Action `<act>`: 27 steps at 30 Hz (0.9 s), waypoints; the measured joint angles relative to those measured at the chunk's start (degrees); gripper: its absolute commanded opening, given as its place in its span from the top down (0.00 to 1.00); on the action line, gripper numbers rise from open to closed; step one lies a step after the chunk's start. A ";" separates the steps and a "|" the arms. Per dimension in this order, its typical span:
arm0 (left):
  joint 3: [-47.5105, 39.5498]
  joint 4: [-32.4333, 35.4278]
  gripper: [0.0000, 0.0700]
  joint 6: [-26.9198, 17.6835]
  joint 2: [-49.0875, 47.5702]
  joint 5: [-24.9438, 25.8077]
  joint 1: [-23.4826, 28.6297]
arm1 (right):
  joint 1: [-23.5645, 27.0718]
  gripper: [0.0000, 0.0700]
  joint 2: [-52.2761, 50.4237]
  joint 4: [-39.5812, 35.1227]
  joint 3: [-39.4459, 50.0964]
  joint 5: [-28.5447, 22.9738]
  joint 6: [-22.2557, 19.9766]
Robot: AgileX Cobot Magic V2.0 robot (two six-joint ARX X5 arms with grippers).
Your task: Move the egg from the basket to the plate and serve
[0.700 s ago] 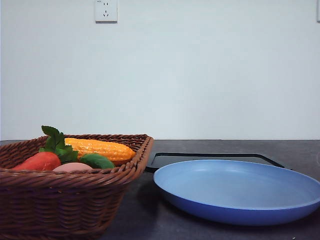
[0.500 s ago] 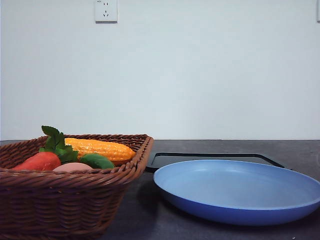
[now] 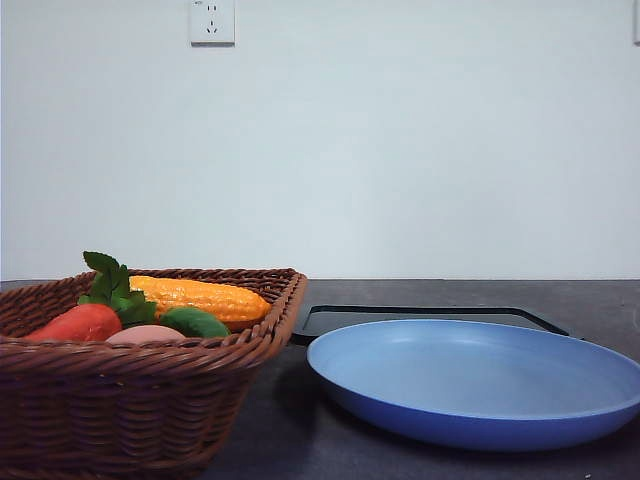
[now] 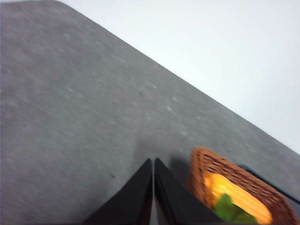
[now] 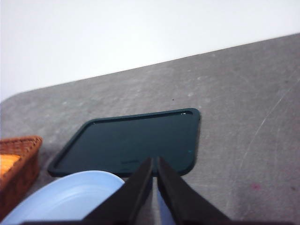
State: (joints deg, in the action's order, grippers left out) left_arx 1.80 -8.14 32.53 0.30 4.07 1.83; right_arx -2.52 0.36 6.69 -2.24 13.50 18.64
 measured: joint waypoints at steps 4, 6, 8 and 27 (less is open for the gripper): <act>0.00 -0.09 1.00 0.62 0.00 5.26 -0.02 | 0.00 1.00 0.00 2.48 -0.09 0.00 2.88; 0.05 -0.47 1.00 0.73 0.01 7.25 -0.02 | 0.00 1.00 0.00 4.87 -0.67 0.00 3.57; 0.14 -0.62 1.00 0.94 0.29 8.61 -0.02 | 0.00 1.00 0.07 6.95 -1.94 0.00 4.00; 21.39 -6.04 1.00 -3.69 27.72 20.86 -0.03 | 0.00 1.00 22.34 19.05 -23.43 0.78 2.56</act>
State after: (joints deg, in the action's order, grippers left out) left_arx 23.19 -14.18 28.84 28.02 24.92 1.80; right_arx -2.52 22.71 25.74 -25.67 14.28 21.20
